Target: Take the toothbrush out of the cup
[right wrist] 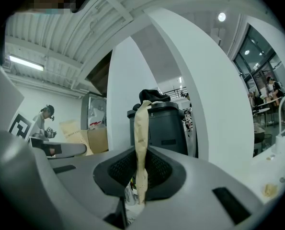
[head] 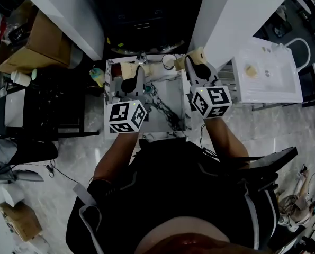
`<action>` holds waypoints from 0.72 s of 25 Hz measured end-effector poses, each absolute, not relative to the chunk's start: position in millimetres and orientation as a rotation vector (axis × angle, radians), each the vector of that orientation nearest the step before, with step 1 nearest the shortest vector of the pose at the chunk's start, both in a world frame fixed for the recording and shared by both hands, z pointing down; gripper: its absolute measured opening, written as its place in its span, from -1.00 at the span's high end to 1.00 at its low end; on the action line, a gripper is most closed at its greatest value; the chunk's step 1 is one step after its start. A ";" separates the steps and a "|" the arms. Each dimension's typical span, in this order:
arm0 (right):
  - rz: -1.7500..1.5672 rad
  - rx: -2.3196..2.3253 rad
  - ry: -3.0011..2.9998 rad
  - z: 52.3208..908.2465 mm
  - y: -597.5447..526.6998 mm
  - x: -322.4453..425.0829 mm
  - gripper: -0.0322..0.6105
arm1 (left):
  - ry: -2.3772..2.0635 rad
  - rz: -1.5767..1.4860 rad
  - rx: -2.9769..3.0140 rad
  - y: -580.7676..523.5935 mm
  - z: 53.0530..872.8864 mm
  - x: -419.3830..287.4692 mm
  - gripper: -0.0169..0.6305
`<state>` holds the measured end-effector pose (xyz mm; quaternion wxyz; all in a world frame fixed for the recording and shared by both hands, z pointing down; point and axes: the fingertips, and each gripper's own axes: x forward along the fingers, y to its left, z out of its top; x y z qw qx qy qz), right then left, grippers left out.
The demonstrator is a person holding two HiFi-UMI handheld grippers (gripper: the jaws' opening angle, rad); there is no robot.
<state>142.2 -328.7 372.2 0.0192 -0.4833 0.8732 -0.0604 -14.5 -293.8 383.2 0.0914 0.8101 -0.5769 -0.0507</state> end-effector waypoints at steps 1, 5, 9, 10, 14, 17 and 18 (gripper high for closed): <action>-0.186 -1.499 2.713 371.7 -328.3 140.7 0.75 | -1.715 -0.152 2.407 -292.8 382.1 -16.3 0.85; -0.180 -1.504 2.719 371.9 -326.1 134.1 0.75 | -1.716 -0.156 2.405 -287.7 381.3 -24.8 0.85; -0.176 -1.493 2.725 367.4 -328.7 125.9 0.75 | -1.750 -0.150 2.394 -286.7 377.6 -35.6 0.85; -0.178 -1.488 2.729 367.2 -328.1 124.2 0.75 | -1.766 -0.142 2.390 -285.9 376.3 -38.2 0.85; -0.175 -1.476 2.749 366.1 -327.9 120.8 0.75 | -1.798 -0.112 2.397 -286.5 368.2 -43.3 0.85; -0.172 -1.469 2.744 362.9 -327.3 122.5 0.75 | -1.794 -0.094 2.417 -285.8 362.9 -37.8 0.85; -0.172 -1.469 2.746 362.6 -326.4 122.8 0.75 | -1.790 -0.089 2.421 -284.7 362.4 -35.0 0.85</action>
